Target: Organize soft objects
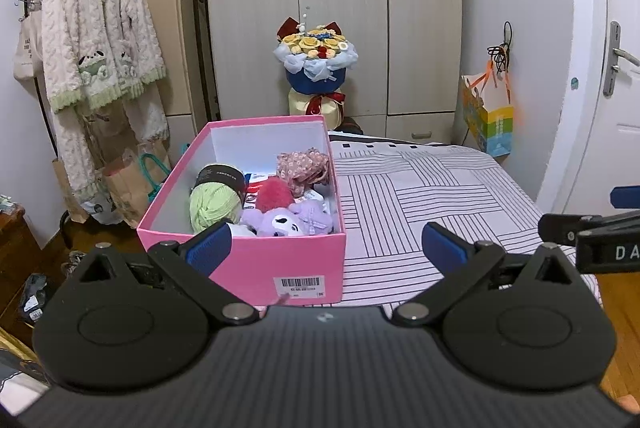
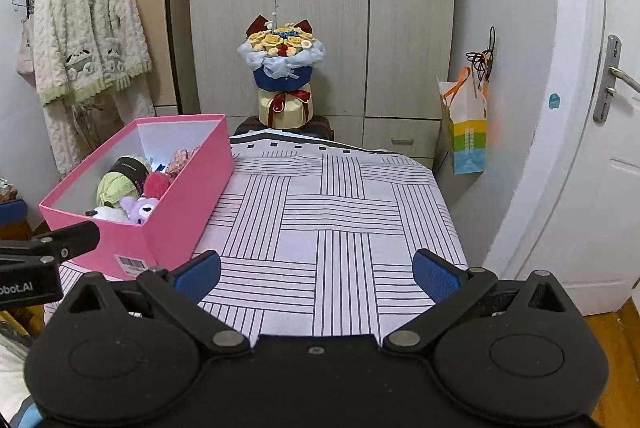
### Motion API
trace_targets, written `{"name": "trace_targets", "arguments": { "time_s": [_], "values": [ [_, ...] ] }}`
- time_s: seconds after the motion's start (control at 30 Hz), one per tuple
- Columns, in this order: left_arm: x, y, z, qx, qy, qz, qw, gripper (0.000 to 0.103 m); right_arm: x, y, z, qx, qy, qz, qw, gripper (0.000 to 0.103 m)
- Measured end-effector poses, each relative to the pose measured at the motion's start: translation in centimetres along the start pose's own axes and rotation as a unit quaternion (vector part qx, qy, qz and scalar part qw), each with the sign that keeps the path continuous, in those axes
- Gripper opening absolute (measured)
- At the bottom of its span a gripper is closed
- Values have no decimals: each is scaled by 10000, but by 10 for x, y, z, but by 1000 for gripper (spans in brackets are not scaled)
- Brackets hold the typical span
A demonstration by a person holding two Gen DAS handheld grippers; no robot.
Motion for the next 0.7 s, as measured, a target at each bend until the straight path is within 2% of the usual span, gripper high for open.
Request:
{"name": "trace_targets", "arguments": {
  "time_s": [0.3, 0.7],
  "values": [
    [3, -1, -2, -35, 16, -10, 10000, 103, 5, 1, -6, 22, -59, 9, 10000, 103],
    [8, -2, -4, -319, -33, -106, 9994, 103, 9, 6, -7, 255, -74, -35, 9996, 103]
  ]
}}
Point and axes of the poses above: each gripper's, at about its wrist camera, not at the fingertips, and z roughly the way its jaws point, y to its left, x to its underside, the point moved 1 cm from there along z, roughly the way its jaws point, and after that the axes turned 5 degrees about -z, right-handed, at the moved point
